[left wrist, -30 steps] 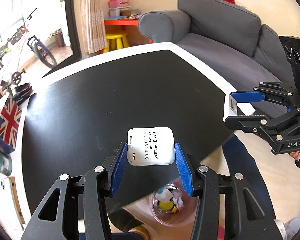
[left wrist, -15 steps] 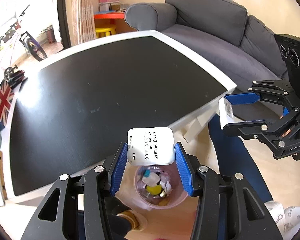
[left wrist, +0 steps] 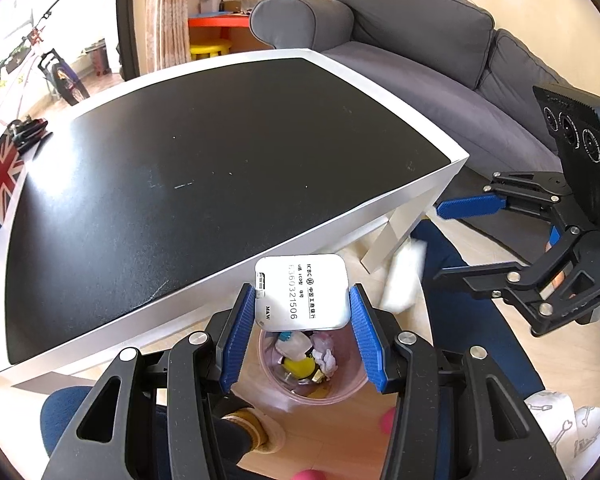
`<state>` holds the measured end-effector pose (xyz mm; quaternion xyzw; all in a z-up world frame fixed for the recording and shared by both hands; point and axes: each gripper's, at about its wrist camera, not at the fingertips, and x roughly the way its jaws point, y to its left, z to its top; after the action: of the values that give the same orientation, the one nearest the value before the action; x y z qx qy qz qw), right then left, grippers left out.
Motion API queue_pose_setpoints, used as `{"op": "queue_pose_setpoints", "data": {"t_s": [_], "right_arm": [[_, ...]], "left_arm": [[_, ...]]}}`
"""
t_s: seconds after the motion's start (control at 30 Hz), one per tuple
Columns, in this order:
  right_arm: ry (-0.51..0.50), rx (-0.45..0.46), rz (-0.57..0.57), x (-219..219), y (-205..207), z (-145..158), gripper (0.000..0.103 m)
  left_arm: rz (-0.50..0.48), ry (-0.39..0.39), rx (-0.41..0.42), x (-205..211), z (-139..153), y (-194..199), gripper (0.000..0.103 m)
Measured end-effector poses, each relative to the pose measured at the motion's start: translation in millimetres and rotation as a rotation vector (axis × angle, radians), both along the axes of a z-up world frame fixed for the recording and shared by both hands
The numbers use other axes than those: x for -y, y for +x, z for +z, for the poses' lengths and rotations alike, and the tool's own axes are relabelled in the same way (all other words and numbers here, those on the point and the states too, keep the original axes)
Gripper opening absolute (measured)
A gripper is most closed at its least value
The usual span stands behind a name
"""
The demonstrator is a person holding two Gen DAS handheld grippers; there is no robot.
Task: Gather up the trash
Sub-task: 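Open the right tool to drop the USB stick while the left holds the card, then open the left tool over the bin to drop the white card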
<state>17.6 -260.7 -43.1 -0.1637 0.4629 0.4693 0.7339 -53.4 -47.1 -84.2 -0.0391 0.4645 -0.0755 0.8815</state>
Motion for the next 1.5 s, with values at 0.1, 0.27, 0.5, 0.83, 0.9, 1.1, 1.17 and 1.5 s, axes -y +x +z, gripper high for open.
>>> {"op": "queue_pose_setpoints", "data": {"t_s": [0.1,0.27,0.5,0.83,0.9,1.1,1.17,1.5], "right_arm": [[0.001,0.005,-0.020,2,2,1,0.084],[-0.010,0.022,-0.062,5,8,3,0.094],[-0.019,0.023,-0.107,12,11,-2,0.097],[-0.010,0.018,-0.134,24,13,-6,0.097],[-0.009,0.020,-0.137,26,14,-5,0.097],[0.001,0.020,-0.150,32,17,-5,0.097],[0.000,0.018,-0.153,34,19,-5,0.097],[0.004,0.012,-0.153,36,22,-6,0.097]], "left_arm": [[-0.006,-0.003,-0.004,3,-3,0,0.047],[-0.021,-0.005,-0.012,6,-6,0,0.047],[-0.040,-0.010,-0.032,14,-15,1,0.047],[-0.058,-0.009,-0.050,26,-24,3,0.047],[-0.063,-0.008,-0.050,30,-25,6,0.047],[-0.079,-0.007,-0.055,34,-26,8,0.047],[-0.082,-0.006,-0.060,35,-28,8,0.047],[-0.084,-0.005,-0.062,36,-29,10,0.048]]}}
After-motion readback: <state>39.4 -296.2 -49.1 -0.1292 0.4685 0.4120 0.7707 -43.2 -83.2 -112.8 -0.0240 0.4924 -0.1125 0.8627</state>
